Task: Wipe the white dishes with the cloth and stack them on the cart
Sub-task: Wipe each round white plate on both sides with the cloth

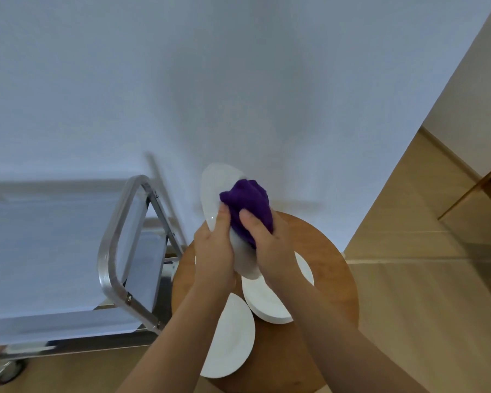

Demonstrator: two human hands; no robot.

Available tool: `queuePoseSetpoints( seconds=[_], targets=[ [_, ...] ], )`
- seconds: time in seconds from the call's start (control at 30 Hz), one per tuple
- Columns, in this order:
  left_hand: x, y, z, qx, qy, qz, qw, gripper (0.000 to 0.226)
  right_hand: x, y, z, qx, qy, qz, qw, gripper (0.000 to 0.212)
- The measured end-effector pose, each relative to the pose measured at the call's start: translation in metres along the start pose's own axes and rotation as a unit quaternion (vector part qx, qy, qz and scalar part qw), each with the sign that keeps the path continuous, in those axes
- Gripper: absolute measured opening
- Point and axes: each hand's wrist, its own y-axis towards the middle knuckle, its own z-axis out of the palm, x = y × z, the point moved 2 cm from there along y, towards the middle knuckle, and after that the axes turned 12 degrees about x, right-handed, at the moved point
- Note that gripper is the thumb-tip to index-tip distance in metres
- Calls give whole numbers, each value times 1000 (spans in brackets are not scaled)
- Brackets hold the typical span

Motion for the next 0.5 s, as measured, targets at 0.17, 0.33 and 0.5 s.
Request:
queuePoseSetpoints(
  seconds=[0.17, 0.33, 0.5],
  targets=[
    [3, 0, -8, 47, -255, -149, 954, 56, -10, -23, 4, 14, -230, -132, 964, 39],
    [0, 11, -24, 56, -330, -129, 933, 48, -40, -37, -20, 28, -356, -215, 909, 43],
    [-1, 14, -39, 86, -300, -80, 947, 30, -58, -35, -32, 56, -393, -194, 897, 45]
  ],
)
